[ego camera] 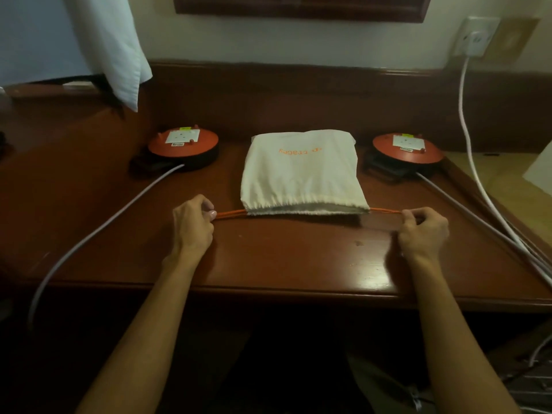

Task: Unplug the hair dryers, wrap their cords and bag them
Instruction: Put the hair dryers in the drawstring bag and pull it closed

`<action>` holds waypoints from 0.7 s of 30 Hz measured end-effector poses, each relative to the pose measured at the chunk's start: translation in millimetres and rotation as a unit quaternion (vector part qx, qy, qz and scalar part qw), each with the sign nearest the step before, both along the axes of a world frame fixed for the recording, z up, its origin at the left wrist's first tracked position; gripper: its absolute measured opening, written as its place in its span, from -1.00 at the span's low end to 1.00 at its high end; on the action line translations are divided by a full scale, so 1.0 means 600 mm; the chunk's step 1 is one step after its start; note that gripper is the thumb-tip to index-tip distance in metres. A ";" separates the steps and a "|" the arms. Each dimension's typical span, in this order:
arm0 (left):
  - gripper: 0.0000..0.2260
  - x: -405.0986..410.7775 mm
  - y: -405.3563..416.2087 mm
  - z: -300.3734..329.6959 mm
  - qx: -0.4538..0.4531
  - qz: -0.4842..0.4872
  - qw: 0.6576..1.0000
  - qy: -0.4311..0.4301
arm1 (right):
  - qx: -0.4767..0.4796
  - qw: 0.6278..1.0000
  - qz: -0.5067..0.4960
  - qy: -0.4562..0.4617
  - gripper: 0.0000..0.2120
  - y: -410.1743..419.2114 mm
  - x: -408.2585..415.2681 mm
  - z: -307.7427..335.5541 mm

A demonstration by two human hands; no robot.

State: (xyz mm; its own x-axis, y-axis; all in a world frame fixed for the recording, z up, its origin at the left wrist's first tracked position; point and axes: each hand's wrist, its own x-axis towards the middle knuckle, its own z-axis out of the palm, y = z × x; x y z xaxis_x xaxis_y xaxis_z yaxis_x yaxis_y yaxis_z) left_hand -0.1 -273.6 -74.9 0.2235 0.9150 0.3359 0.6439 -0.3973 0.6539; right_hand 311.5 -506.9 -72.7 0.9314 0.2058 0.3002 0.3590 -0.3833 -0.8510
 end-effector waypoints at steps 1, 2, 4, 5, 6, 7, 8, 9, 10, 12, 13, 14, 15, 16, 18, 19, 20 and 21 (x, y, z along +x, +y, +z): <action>-0.97 -0.008 0.004 0.000 -0.001 0.006 1.000 0.003 | 0.021 0.999 -0.031 0.015 -0.83 -0.001 0.003 0.000; -0.97 -0.014 0.009 0.002 -0.003 0.016 1.000 0.005 | 0.041 0.997 -0.053 0.030 -0.83 -0.002 0.005 -0.001; -0.97 -0.022 0.013 0.004 -0.001 0.034 0.999 0.010 | 0.057 0.995 -0.076 0.042 -0.84 -0.002 0.009 -0.003; -0.95 -0.020 0.012 0.003 0.005 0.035 0.999 0.026 | 0.047 0.995 -0.078 0.043 -0.84 -0.002 0.009 -0.004; -0.91 -0.014 0.006 0.004 0.024 0.030 0.998 0.053 | 0.027 0.996 -0.079 0.040 -0.86 -0.002 0.003 -0.001; -0.88 -0.005 -0.002 0.005 0.055 0.018 0.995 0.081 | 0.007 0.997 -0.075 0.026 -0.86 0.000 -0.001 0.002; -0.86 0.006 -0.009 0.007 0.093 0.000 0.990 0.104 | -0.010 0.998 -0.065 -0.005 -0.82 0.002 -0.007 0.005; -0.85 0.019 -0.015 0.010 0.125 -0.024 0.985 0.117 | -0.028 0.997 -0.045 -0.052 -0.74 0.004 -0.012 0.006; -0.83 0.033 -0.019 0.013 0.134 -0.052 0.982 0.124 | -0.054 0.993 -0.020 -0.105 -0.65 0.007 -0.019 0.008; -0.75 0.061 -0.022 0.018 0.100 -0.105 0.979 0.145 | -0.121 0.971 0.060 -0.196 -0.57 0.016 -0.028 0.007; -0.72 0.073 -0.021 0.016 0.079 -0.120 0.977 0.156 | -0.154 0.957 0.104 -0.221 -0.57 0.022 -0.032 0.007; -0.72 0.082 -0.020 0.013 0.062 -0.130 0.978 0.151 | -0.184 0.945 0.137 -0.231 -0.59 0.027 -0.038 0.007; -0.75 0.086 -0.019 0.009 0.047 -0.138 0.981 0.126 | -0.212 0.934 0.151 -0.244 -0.59 0.034 -0.043 0.007; -0.79 0.087 -0.018 0.005 0.035 -0.145 0.985 0.087 | -0.244 0.921 0.146 -0.268 -0.58 0.039 -0.046 0.008; -0.86 0.082 -0.015 0.000 0.016 -0.149 0.988 0.030 | -0.308 0.891 0.123 -0.309 -0.65 0.048 -0.048 0.004; -0.87 0.078 -0.015 0.000 0.010 -0.143 0.989 0.018 | -0.326 0.886 0.130 -0.301 -0.71 0.053 -0.046 0.000; -0.88 0.076 -0.014 -0.001 0.007 -0.139 0.990 0.010 | -0.333 0.890 0.147 -0.275 -0.77 0.059 -0.046 -0.002; -0.88 0.074 -0.014 -0.002 0.006 -0.138 0.990 0.007 | -0.327 0.899 0.167 -0.240 -0.80 0.063 -0.047 -0.005</action>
